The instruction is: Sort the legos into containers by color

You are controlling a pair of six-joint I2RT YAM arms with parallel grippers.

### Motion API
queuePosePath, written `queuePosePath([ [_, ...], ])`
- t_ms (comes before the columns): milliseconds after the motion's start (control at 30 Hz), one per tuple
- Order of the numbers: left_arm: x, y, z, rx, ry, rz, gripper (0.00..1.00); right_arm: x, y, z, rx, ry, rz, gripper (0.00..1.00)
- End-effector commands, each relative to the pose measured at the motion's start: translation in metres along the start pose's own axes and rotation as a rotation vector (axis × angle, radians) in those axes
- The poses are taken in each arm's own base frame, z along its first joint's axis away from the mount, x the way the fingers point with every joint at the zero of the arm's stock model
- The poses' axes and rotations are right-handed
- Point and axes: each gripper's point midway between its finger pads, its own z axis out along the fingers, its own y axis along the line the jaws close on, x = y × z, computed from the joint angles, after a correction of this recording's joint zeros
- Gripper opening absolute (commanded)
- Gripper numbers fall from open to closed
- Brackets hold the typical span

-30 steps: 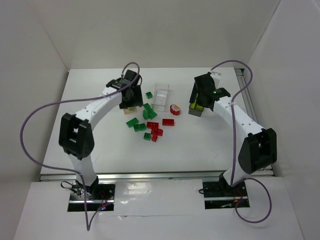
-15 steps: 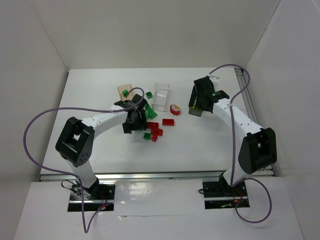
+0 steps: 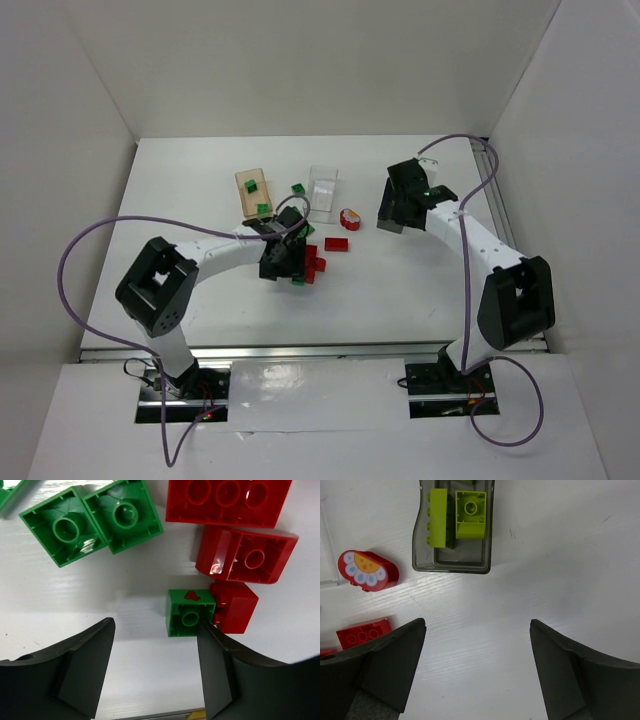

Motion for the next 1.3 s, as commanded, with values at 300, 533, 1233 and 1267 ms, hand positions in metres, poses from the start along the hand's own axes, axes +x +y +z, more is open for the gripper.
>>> queuePosePath([
  [300,-0.009,-0.021,-0.006,0.054,-0.046,0.078,0.68,-0.006,0.007,-0.004,-0.032,-0.031,0.002,0.92],
  [533,-0.006,0.028,0.002,-0.197,0.000,0.029,0.62,-0.007,0.009,-0.004,-0.044,-0.034,0.006,0.92],
  [1233,-0.014,0.032,-0.023,-0.047,-0.007,0.024,1.00,0.000,0.015,0.000,-0.057,-0.008,-0.009,0.92],
  [1267,-0.010,0.032,-0.018,-0.049,0.013,0.026,1.00,0.000,0.015,0.000,-0.057,-0.008,-0.009,0.92],
])
